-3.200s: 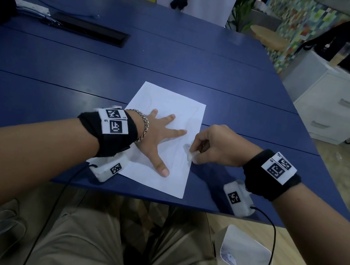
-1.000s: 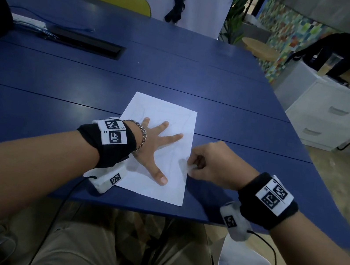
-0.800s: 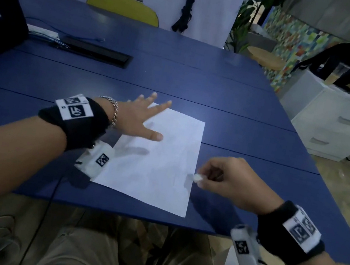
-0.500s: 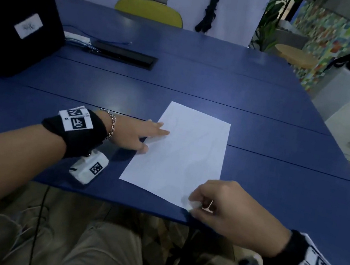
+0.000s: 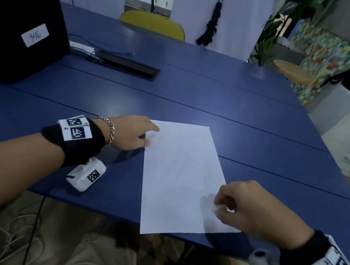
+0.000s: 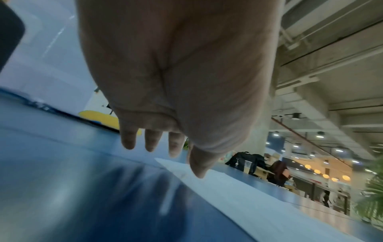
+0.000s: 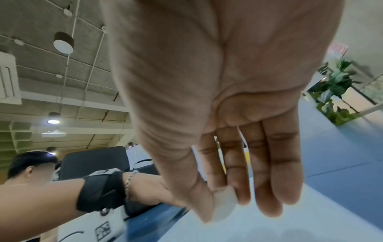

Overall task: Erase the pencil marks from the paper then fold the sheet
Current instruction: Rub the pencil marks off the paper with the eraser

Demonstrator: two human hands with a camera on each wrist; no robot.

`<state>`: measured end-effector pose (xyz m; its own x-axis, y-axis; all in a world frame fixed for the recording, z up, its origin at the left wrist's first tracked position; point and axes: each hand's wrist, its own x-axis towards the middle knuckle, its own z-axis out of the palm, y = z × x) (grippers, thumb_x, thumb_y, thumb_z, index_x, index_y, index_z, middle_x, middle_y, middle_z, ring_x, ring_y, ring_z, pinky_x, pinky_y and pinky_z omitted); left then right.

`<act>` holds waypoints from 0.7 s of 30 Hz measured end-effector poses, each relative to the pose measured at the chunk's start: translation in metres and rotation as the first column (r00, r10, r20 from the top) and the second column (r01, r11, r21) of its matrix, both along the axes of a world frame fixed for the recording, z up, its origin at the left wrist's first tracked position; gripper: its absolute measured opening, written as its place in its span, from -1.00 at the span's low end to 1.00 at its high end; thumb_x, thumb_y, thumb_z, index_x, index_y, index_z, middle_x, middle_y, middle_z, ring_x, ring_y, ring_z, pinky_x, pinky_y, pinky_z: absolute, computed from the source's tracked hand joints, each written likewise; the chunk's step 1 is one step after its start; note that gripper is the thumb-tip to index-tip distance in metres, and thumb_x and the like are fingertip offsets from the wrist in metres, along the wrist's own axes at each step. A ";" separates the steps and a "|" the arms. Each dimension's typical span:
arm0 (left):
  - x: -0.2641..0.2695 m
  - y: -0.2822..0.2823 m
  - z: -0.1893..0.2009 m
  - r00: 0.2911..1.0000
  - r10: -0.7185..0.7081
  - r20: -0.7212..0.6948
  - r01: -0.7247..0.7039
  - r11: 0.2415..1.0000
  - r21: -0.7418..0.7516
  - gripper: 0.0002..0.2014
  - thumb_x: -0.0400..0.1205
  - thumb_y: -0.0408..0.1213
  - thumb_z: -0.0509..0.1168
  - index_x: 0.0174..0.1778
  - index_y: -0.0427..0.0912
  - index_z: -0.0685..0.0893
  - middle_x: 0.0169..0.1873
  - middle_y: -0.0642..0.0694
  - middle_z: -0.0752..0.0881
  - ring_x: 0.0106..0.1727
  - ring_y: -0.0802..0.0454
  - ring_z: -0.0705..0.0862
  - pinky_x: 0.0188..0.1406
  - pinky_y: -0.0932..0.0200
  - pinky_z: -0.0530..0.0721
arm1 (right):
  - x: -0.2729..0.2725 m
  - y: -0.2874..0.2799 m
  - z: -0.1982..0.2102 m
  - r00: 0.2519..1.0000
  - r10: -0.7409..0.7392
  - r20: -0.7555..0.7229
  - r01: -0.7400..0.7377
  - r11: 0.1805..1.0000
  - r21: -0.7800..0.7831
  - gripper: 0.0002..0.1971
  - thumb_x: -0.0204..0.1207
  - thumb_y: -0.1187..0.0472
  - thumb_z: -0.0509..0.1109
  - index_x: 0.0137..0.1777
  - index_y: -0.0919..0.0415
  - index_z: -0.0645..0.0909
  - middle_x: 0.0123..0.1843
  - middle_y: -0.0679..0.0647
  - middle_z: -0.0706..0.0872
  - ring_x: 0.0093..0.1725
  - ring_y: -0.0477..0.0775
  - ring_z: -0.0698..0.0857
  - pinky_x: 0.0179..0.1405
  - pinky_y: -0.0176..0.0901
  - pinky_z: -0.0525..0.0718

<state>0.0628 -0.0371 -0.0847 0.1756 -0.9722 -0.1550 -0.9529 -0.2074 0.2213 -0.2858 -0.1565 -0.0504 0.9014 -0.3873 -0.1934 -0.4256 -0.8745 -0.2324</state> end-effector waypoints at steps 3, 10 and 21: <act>0.006 -0.007 -0.009 0.999 0.051 -0.017 -0.048 0.986 0.158 -0.41 0.87 -0.20 0.12 0.84 -0.11 0.13 0.82 -0.12 0.15 0.84 -0.11 0.07 0.76 0.08 0.05 | 0.028 0.012 -0.003 0.994 -0.014 0.105 0.014 1.000 0.001 -0.89 0.56 -0.01 0.40 -0.02 -0.07 0.72 -0.15 -0.21 0.74 -0.10 -0.18 0.70 -0.10 -0.19 0.73; -0.005 0.007 -0.011 1.000 -0.004 0.008 0.003 0.998 0.066 -0.42 0.83 -0.19 0.18 0.80 -0.09 0.25 0.47 -0.08 0.60 0.47 -0.10 0.56 0.37 0.22 0.39 | 0.061 0.030 -0.034 0.987 -0.027 0.158 0.024 1.000 0.018 -0.91 0.66 0.11 0.28 0.07 0.00 0.61 0.06 -0.11 0.62 0.05 0.04 0.65 0.05 -0.07 0.68; -0.010 0.024 0.007 0.992 -0.113 -0.057 0.113 0.993 0.012 -0.49 0.80 -0.08 0.29 0.71 0.09 0.45 0.57 0.16 0.55 0.56 0.12 0.51 0.54 0.20 0.40 | 0.008 0.014 -0.007 0.997 0.067 0.023 -0.068 0.996 0.056 -0.94 0.64 -0.04 0.36 0.05 -0.15 0.59 0.03 -0.31 0.63 0.10 -0.26 0.62 0.09 -0.31 0.62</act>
<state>0.0532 -0.0133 -0.0773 0.0554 -0.9828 -0.1759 -0.9566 -0.1028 0.2727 -0.2778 -0.1423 -0.0571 0.9293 -0.3141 -0.1944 -0.3604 -0.8862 -0.2910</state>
